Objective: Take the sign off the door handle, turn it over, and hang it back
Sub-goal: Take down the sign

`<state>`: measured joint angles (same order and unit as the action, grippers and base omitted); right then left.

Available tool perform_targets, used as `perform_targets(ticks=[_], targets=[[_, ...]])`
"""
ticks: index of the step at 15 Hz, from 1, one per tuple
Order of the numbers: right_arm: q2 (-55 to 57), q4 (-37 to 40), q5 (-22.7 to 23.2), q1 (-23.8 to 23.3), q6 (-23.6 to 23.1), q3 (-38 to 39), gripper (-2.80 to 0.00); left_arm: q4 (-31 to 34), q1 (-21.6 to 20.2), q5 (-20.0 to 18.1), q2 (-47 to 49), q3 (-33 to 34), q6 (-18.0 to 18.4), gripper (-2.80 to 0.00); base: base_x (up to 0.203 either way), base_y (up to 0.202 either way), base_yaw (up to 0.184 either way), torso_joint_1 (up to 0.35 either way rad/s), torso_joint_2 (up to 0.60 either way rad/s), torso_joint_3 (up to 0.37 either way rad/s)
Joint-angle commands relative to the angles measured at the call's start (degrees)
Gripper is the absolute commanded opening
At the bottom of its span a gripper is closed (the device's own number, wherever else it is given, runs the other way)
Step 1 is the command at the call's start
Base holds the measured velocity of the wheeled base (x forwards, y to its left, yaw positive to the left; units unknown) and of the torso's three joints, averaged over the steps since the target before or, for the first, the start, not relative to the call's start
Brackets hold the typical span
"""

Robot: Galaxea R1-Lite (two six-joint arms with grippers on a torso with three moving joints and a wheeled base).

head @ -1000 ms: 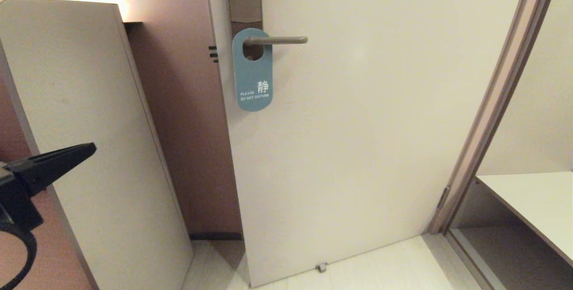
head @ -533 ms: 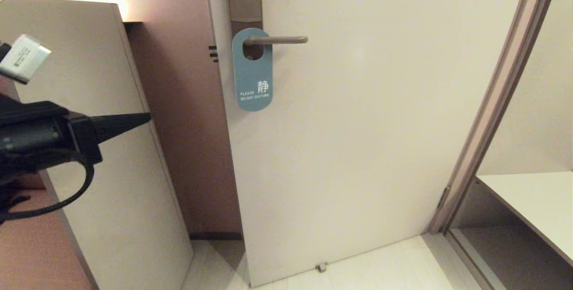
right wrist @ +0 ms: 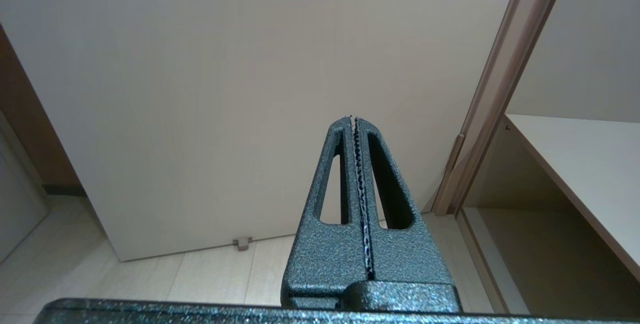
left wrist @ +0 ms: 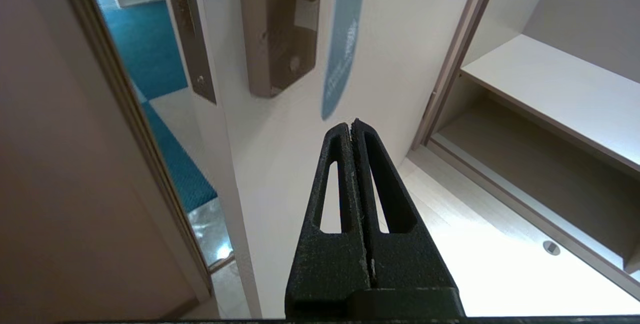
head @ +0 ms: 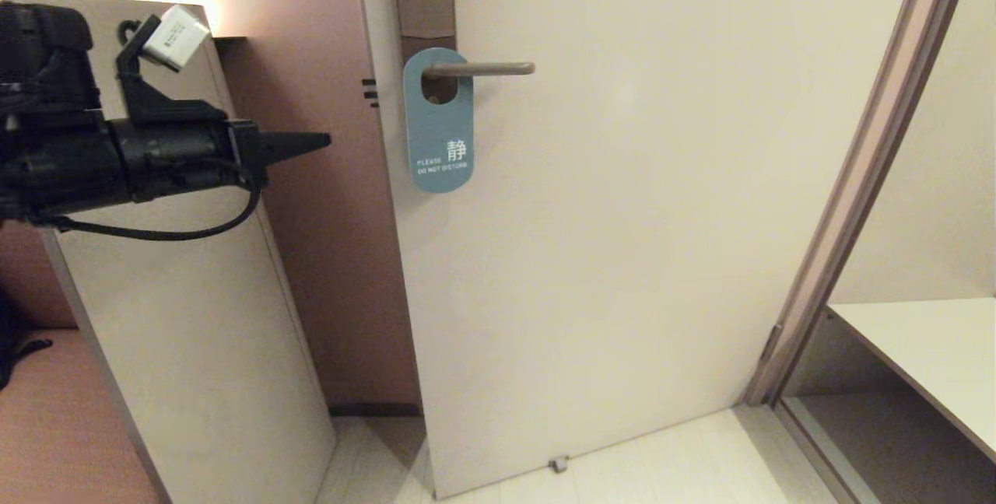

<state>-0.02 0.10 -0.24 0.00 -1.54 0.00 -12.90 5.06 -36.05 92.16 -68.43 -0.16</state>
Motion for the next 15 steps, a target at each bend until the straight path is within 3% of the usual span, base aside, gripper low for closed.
perform_targets(ticks=[1, 8, 9, 12, 15], targets=[[0.02, -0.01, -0.02, 0.0, -0.05, 0.0, -2.8, -0.05, 0.9, -0.17, 4.06, -2.06, 0.06, -2.8, 0.0, 0.0, 0.0, 0.0, 0.0, 0.0], [0.02, 0.0, -0.02, 0.0, -0.05, 0.0, -2.8, -0.11, 3.03, -0.17, 5.39, -2.06, 0.6, -2.8, 0.0, 0.0, 0.0, 0.0, 0.0, 0.0], [0.02, 0.08, -0.02, 0.0, -0.05, 0.0, -2.8, -0.11, 3.03, -0.17, 5.81, -1.97, 0.75, 0.0, 0.0, 0.0, 0.0, 0.0, 0.0, 0.0], [0.02, 0.05, -0.02, 0.0, -0.05, 0.0, -2.8, -0.24, 3.03, -0.17, 6.19, -2.06, 0.77, 0.0, 0.0, 0.0, 0.0, 0.0, 0.0, 0.0], [0.02, -0.01, -0.02, 0.0, -0.05, 0.0, -2.8, -4.47, 3.03, -0.25, 6.85, -1.71, 0.77, 0.0, 0.0, 0.0, 0.0, 0.0, 0.0, 0.0]])
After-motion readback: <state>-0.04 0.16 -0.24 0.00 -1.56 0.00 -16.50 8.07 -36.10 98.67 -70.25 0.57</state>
